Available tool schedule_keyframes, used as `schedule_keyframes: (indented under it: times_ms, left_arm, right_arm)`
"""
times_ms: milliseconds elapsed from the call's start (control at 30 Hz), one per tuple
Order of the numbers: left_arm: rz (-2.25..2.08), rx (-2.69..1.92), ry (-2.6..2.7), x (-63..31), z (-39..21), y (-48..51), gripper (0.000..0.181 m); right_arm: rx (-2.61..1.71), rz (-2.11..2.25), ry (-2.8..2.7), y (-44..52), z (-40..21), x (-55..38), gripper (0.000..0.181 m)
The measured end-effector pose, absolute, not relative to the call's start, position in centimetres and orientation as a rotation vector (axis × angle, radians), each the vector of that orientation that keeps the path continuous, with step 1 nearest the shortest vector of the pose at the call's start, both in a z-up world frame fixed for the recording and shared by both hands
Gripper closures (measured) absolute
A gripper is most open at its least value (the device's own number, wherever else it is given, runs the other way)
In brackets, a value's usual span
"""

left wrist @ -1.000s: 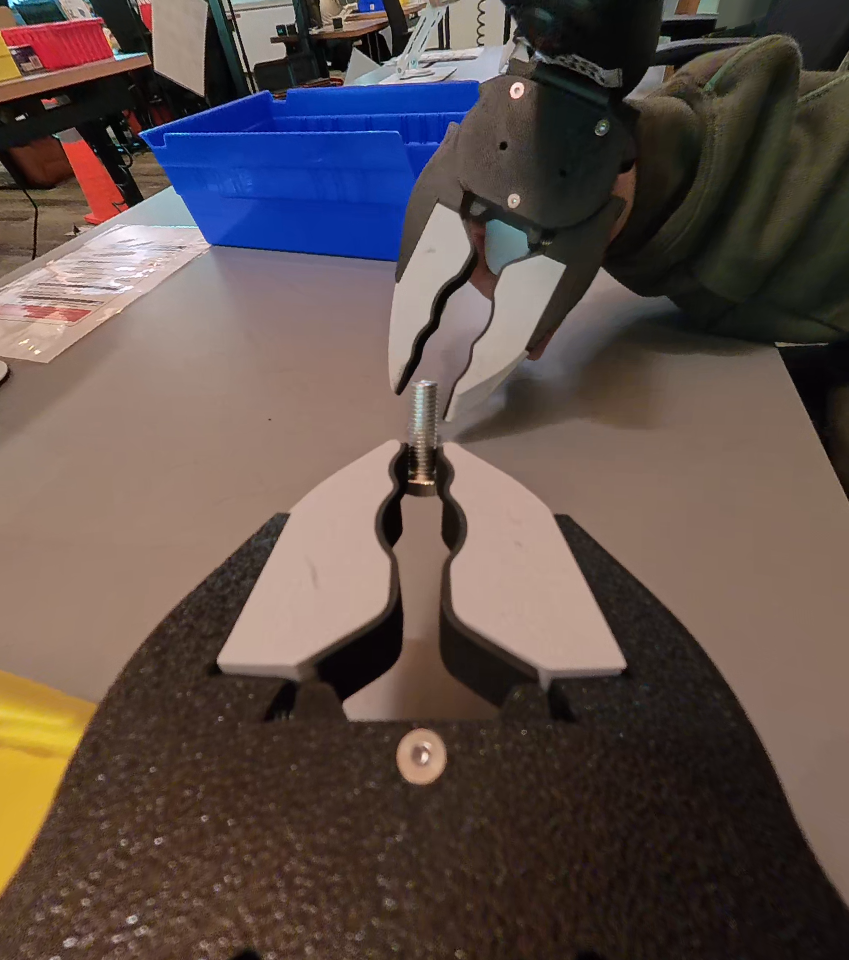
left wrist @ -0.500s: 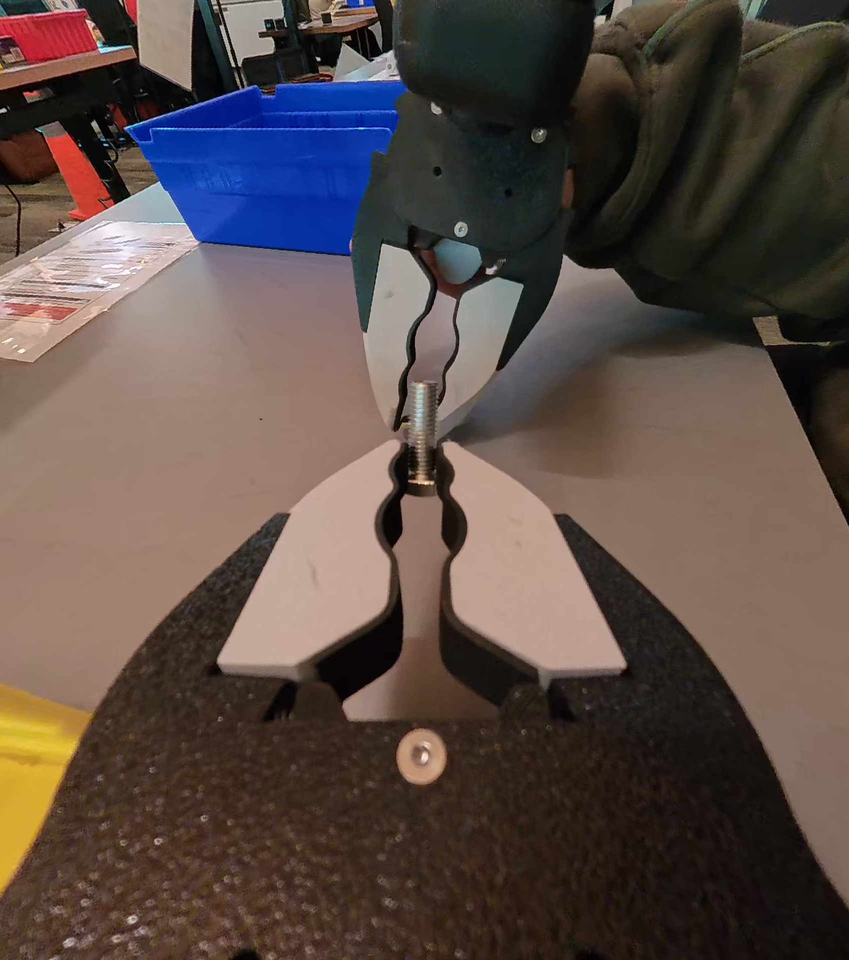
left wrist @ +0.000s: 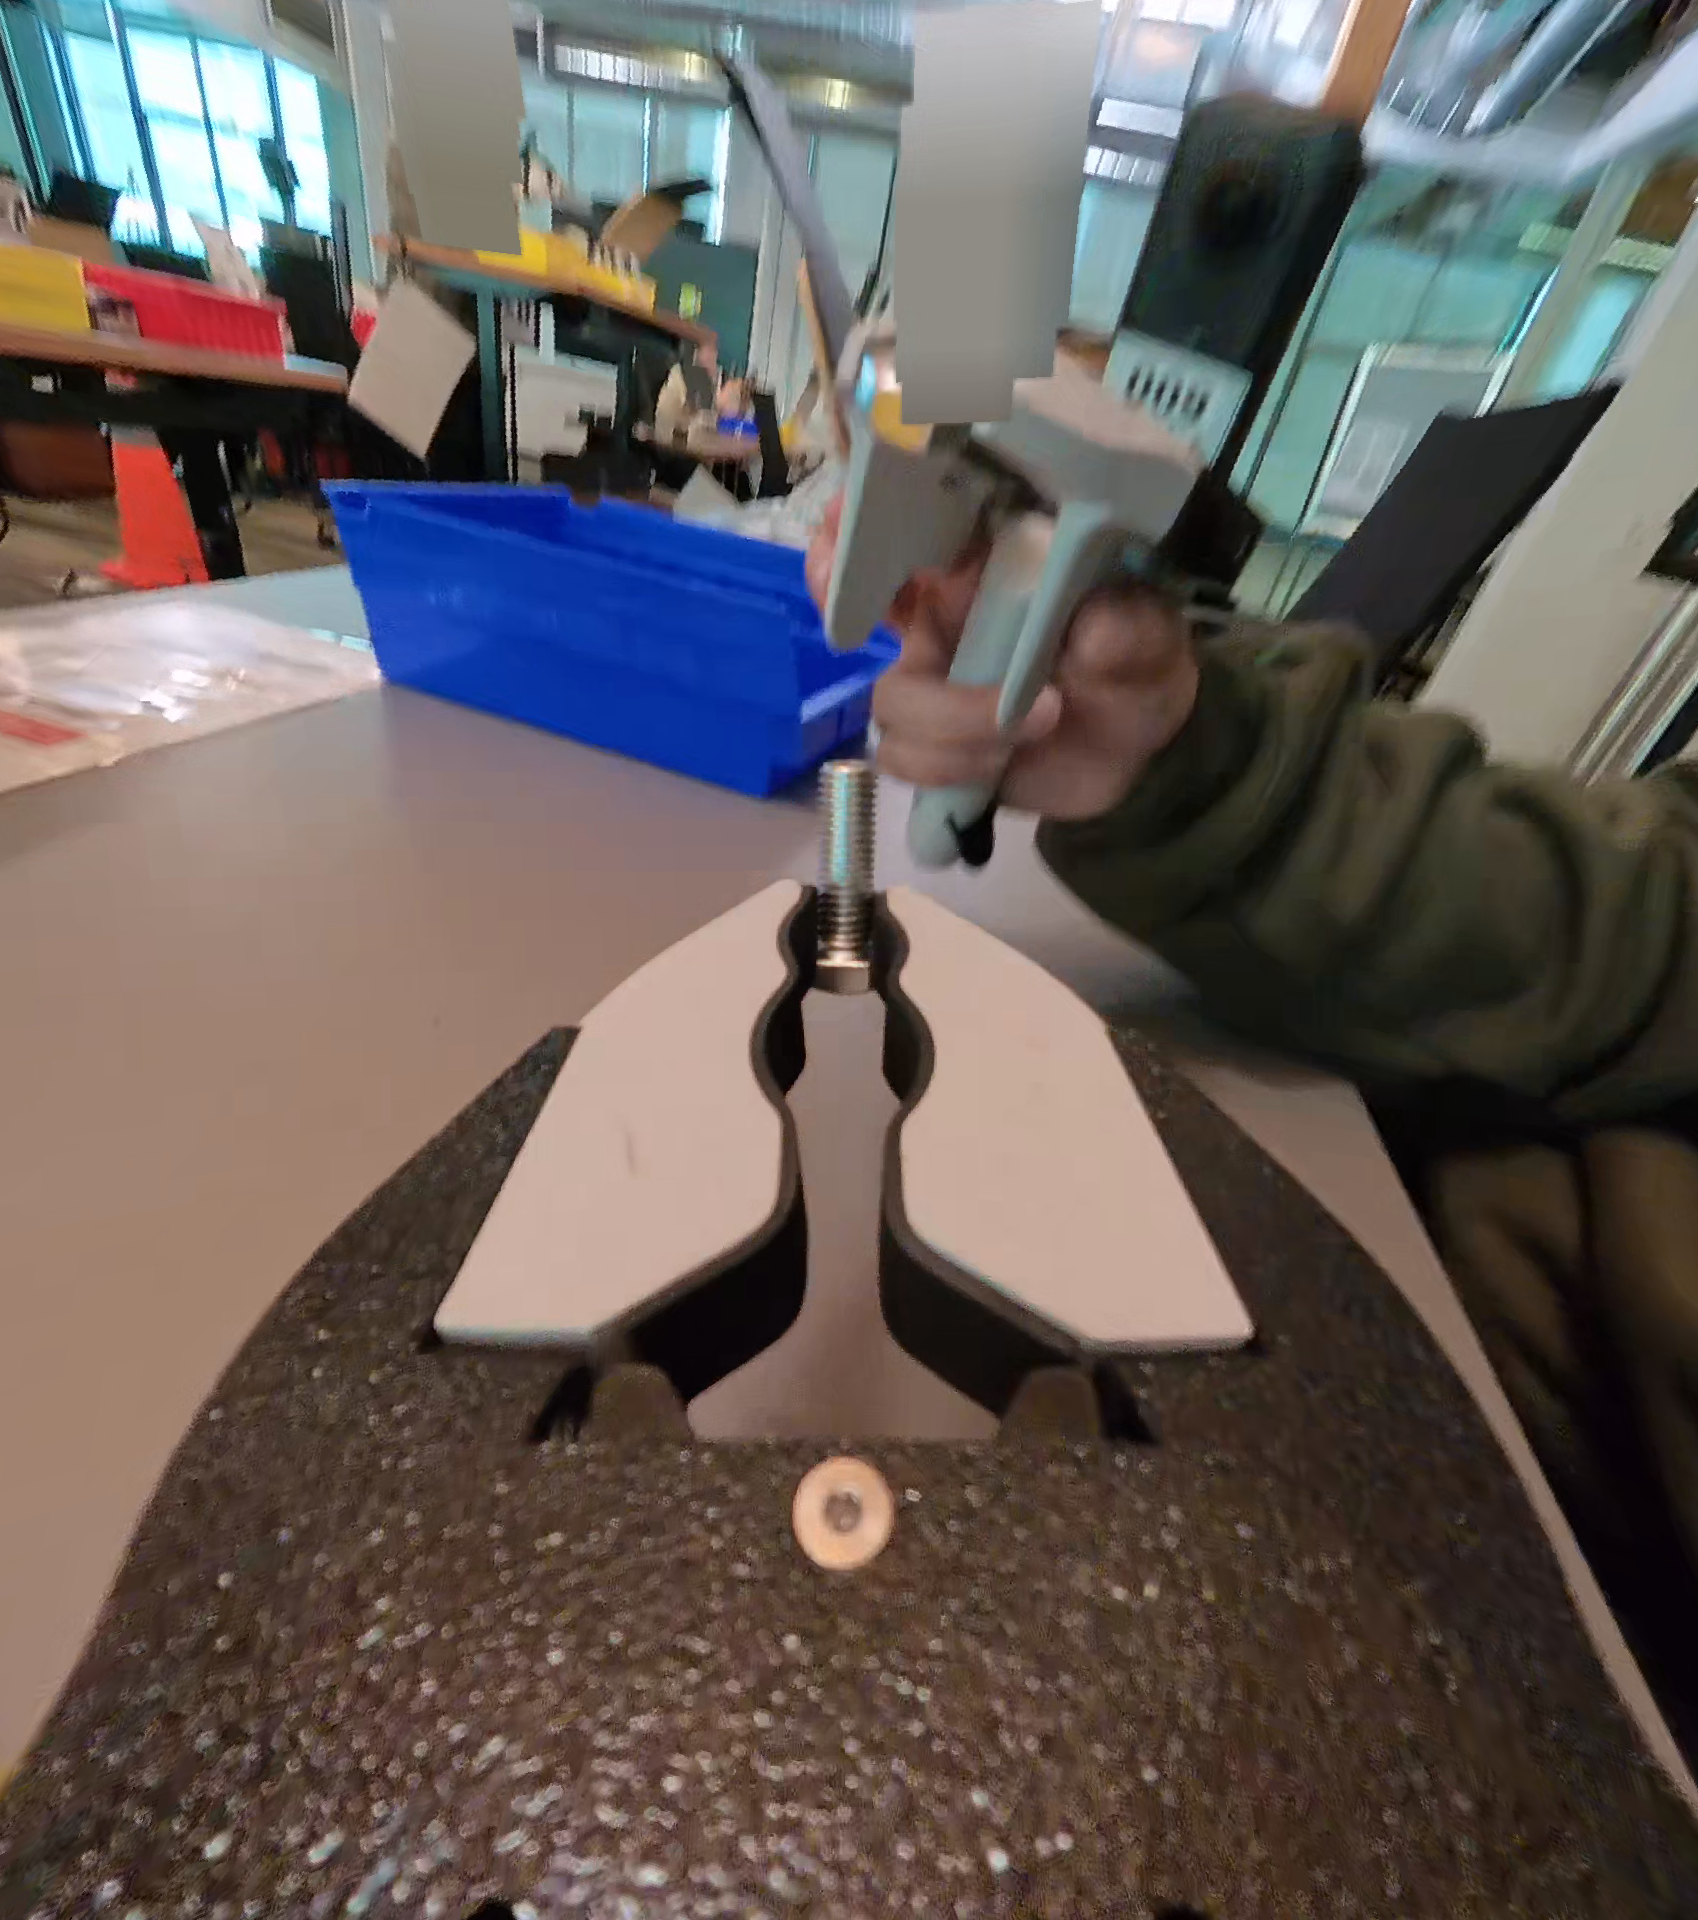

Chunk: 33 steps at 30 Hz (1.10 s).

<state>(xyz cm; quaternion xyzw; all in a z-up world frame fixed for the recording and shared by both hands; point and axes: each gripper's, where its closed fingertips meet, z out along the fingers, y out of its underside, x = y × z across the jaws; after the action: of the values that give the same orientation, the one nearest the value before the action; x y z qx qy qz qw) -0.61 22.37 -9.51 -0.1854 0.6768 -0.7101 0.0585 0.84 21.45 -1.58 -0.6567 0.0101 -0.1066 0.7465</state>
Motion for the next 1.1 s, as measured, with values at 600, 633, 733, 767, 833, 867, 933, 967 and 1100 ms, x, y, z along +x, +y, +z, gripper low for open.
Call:
schedule_keyframes:
  times_ms: [600,633,733,767,833,867,933,967,1100]
  left_arm:
    - [-2.197,-0.457,1.879,-0.9,-8.3,21.6,0.172]
    - [-2.192,-0.458,1.88,-0.9,-8.3,21.6,0.172]
    - [-2.178,-0.453,1.888,-0.9,-8.4,21.4,0.172]
    - [-2.174,-0.445,1.895,-1.0,-8.4,21.3,0.172]
    - [-2.17,-0.448,1.887,-0.9,-8.4,21.4,0.172]
    - [-2.17,-0.45,1.883,-0.9,-8.4,21.4,0.172]
    - [-2.16,-0.452,1.877,-0.8,-8.4,21.4,0.172]
    - [-2.148,-0.455,1.874,-0.8,-8.4,21.4,0.172]
    - [-2.129,-0.455,1.883,-0.7,-8.5,21.3,0.172]
  right_arm:
    - [-1.21,-0.008,0.077,22.9,-4.7,-0.5,0.164]
    - [-1.206,0.0,0.071,22.8,-4.7,-0.7,0.164]
    - [-1.21,0.004,0.065,22.8,-4.8,-0.9,0.164]
    - [-1.219,-0.006,0.065,22.9,-5.0,-0.8,0.164]
    - [-1.229,-0.01,0.059,23.0,-5.1,-1.0,0.164]
    - [-1.227,-0.018,0.066,23.0,-5.1,-0.9,0.164]
    - [-1.228,-0.013,0.07,22.9,-5.1,-0.9,0.164]
    - [-1.23,-0.017,0.075,22.9,-5.1,-0.8,0.164]
    - [-1.245,-0.041,0.072,22.9,-5.2,-0.8,0.164]
